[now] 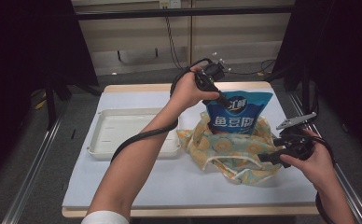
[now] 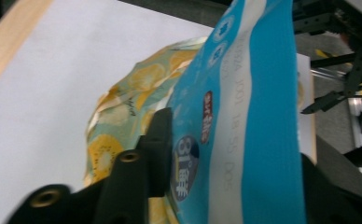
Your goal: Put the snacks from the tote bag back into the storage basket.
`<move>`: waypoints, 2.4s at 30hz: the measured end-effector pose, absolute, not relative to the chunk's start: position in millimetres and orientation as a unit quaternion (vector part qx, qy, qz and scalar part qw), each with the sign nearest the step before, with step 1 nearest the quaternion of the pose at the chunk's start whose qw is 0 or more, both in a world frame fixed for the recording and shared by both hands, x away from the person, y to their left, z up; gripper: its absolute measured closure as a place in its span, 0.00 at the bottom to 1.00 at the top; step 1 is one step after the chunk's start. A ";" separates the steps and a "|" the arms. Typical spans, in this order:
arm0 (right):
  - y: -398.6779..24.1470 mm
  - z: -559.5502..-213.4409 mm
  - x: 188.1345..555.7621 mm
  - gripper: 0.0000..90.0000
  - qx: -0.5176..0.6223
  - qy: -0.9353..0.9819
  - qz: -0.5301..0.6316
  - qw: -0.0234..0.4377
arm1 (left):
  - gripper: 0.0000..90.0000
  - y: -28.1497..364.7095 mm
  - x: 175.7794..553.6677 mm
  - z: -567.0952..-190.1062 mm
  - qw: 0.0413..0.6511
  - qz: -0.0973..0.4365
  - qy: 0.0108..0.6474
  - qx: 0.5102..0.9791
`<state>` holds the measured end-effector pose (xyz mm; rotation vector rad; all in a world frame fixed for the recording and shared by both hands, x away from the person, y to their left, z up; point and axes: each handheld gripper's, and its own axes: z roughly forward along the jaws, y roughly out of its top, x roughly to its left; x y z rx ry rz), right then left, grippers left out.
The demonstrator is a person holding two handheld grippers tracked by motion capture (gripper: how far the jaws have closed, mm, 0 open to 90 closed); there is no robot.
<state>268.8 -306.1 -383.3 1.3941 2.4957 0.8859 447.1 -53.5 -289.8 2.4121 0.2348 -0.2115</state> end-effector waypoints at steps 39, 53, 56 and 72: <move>-300.9 -385.2 268.2 0.13 0.454 0.837 0.299 0.072 | 1.00 -35.1 447.3 -185.8 0.386 -0.064 0.095 0.916; -302.3 -383.0 266.6 0.13 0.455 0.835 0.300 0.075 | 1.00 -3.5 456.7 -155.7 0.390 -0.065 0.111 0.912; -302.8 -383.6 266.7 0.13 0.456 0.835 0.299 0.074 | 1.00 7.1 457.5 -155.2 0.388 -0.063 0.116 0.912; -301.1 -383.2 267.9 0.13 0.453 0.837 0.298 0.081 | 1.00 60.4 456.5 -160.4 0.387 -0.058 0.144 0.909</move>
